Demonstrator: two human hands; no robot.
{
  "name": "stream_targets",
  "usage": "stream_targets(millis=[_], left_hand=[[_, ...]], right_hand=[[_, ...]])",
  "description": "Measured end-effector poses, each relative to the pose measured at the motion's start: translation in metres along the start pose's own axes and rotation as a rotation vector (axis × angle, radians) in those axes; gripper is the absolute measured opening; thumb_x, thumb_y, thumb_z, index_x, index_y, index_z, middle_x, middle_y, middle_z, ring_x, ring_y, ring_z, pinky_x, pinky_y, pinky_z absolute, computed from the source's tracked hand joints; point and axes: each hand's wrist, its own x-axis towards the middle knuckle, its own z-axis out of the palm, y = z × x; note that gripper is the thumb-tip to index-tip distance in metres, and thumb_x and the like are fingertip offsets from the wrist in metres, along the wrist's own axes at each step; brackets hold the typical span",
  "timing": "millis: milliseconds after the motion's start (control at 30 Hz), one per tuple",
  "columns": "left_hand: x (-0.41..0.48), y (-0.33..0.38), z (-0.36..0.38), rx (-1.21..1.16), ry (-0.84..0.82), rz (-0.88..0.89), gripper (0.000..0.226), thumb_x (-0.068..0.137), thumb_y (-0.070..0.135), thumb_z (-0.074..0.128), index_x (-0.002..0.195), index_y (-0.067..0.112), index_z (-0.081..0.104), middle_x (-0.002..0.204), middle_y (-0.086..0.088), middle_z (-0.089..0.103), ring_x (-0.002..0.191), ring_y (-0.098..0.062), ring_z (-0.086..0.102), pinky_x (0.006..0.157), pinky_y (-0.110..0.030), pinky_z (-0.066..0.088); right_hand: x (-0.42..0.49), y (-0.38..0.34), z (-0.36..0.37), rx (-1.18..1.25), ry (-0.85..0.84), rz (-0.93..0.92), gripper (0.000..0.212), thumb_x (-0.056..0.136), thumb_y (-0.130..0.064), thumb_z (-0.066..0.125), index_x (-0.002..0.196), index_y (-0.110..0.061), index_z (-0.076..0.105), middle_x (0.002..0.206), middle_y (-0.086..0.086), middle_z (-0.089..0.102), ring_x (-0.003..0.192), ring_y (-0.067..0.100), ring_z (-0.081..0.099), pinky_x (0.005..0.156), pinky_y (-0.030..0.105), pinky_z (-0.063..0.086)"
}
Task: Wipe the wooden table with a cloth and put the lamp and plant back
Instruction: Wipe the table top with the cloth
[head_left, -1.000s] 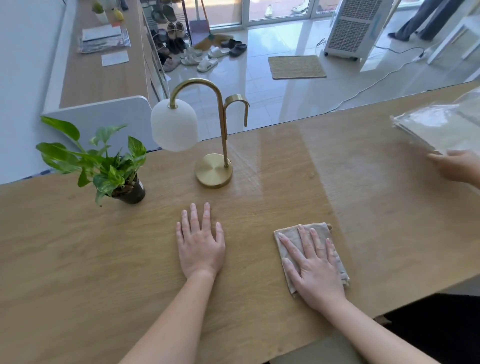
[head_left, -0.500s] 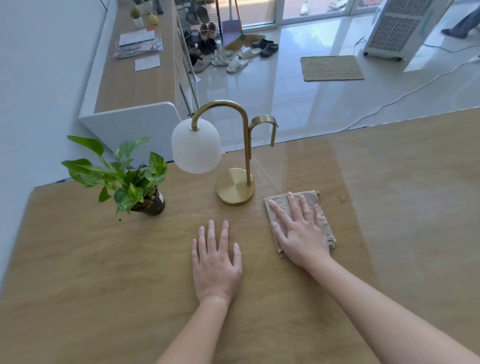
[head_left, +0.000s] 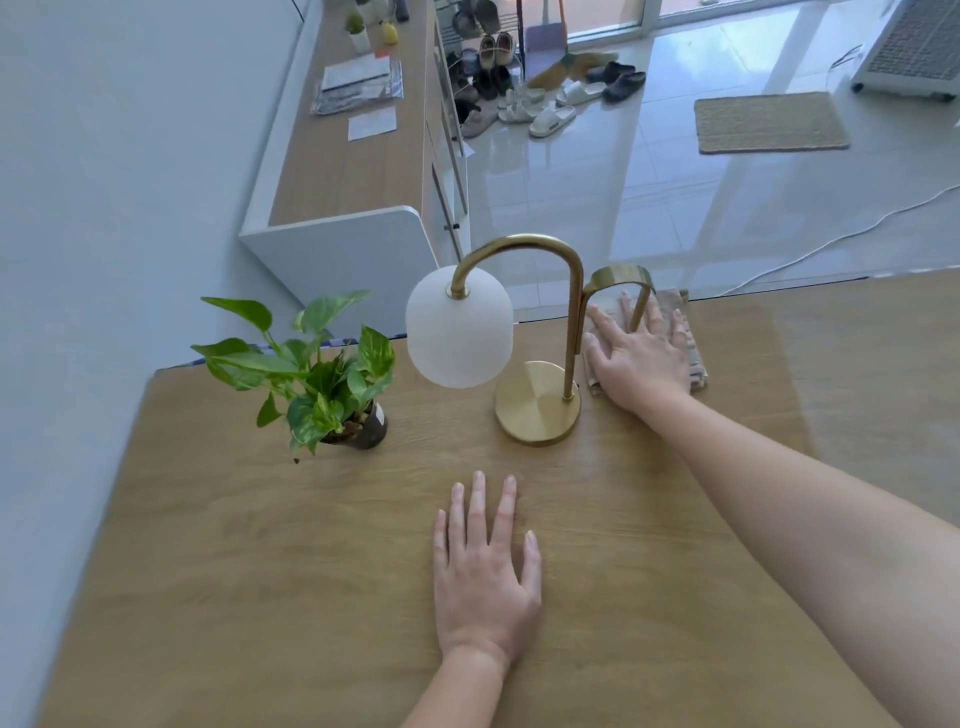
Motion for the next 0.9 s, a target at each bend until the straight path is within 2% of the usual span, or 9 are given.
stream_targets(millis=[133, 300, 400, 667, 833, 900], left_hand=[[-0.001, -0.004, -0.001, 0.049, 0.003, -0.01, 0.068, 0.106, 0.062, 0.022, 0.17, 0.047, 0.002, 0.181, 0.008, -0.002, 0.167, -0.016, -0.011, 0.135, -0.045, -0.001], [-0.005, 0.0, -0.007, 0.053, -0.021, -0.036, 0.068, 0.106, 0.062, 0.019, 0.17, 0.048, 0.001, 0.181, 0.009, -0.004, 0.166, -0.015, -0.014, 0.135, -0.044, -0.003], [-0.006, 0.0, -0.008, 0.044, 0.0, -0.042, 0.067, 0.106, 0.061, 0.023, 0.17, 0.046, 0.008, 0.181, 0.007, 0.004, 0.167, -0.017, -0.006, 0.136, -0.046, 0.002], [-0.009, -0.001, -0.007, 0.022, 0.023, -0.045, 0.066, 0.107, 0.059, 0.028, 0.17, 0.042, 0.02, 0.18, 0.003, 0.015, 0.167, -0.02, 0.006, 0.135, -0.046, 0.006], [-0.014, -0.013, -0.014, -0.053, -0.017, 0.026, 0.064, 0.109, 0.055, 0.026, 0.17, 0.039, 0.021, 0.181, 0.007, 0.01, 0.167, -0.015, -0.001, 0.134, -0.037, -0.007], [-0.024, -0.031, -0.021, -0.108, -0.019, 0.049, 0.06, 0.111, 0.049, 0.032, 0.169, 0.036, 0.027, 0.18, 0.008, 0.015, 0.167, -0.012, 0.002, 0.134, -0.034, -0.005]], right_hand=[[0.01, -0.009, -0.006, -0.011, 0.005, 0.01, 0.062, 0.105, -0.068, 0.01, 0.165, -0.054, 0.013, 0.179, 0.0, 0.006, 0.165, 0.029, -0.001, 0.131, 0.051, -0.011], [0.011, -0.003, 0.001, -0.005, 0.004, -0.028, 0.062, 0.104, -0.069, 0.005, 0.164, -0.057, 0.002, 0.179, 0.0, -0.002, 0.165, 0.028, -0.008, 0.13, 0.053, -0.014], [0.001, 0.002, 0.007, 0.0, 0.007, -0.032, 0.061, 0.104, -0.07, 0.005, 0.163, -0.058, -0.004, 0.179, -0.002, -0.007, 0.164, 0.025, -0.012, 0.13, 0.053, -0.015], [-0.081, 0.01, 0.032, 0.028, 0.035, 0.009, 0.061, 0.104, -0.069, 0.008, 0.164, -0.059, 0.0, 0.179, -0.006, -0.007, 0.165, 0.022, -0.012, 0.13, 0.052, -0.013], [-0.141, 0.003, 0.047, 0.034, 0.03, 0.063, 0.06, 0.104, -0.069, 0.005, 0.163, -0.059, -0.005, 0.178, -0.006, -0.011, 0.164, 0.021, -0.016, 0.13, 0.052, -0.014], [-0.164, -0.004, 0.053, 0.036, 0.018, 0.087, 0.059, 0.105, -0.068, 0.005, 0.162, -0.06, -0.008, 0.178, -0.007, -0.015, 0.163, 0.02, -0.02, 0.13, 0.051, -0.015]])
